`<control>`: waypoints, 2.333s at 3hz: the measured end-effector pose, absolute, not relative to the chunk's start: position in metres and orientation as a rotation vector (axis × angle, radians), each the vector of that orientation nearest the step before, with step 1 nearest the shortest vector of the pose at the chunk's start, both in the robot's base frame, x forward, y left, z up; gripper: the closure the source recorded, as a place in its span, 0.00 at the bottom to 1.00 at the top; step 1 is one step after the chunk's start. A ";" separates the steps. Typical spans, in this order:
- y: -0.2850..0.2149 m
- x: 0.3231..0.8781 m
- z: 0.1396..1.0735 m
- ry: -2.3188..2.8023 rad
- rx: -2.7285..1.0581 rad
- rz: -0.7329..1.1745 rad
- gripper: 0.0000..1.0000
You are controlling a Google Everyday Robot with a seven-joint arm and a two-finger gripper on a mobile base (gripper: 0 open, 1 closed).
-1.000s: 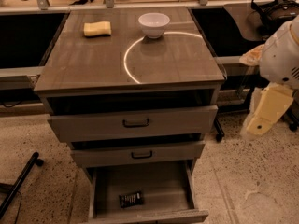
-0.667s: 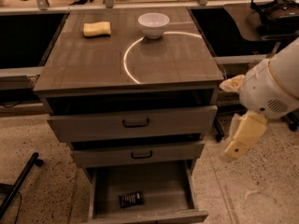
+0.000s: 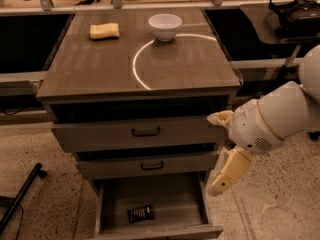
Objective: Pick rxbar chocolate from bottom drawer and place on counter
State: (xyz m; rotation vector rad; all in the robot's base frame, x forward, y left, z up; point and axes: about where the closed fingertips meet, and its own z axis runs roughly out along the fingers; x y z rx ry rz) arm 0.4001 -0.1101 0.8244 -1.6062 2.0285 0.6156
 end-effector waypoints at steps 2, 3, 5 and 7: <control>-0.107 0.398 0.805 2.025 -1.616 0.651 0.00; -0.089 0.390 0.756 1.967 -1.621 0.716 0.00; -0.037 0.378 0.644 1.906 -1.568 0.793 0.00; -0.033 0.386 0.592 1.905 -1.623 0.797 0.00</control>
Offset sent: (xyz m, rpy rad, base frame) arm -0.0016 0.0030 -0.0376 0.0280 0.0418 0.0215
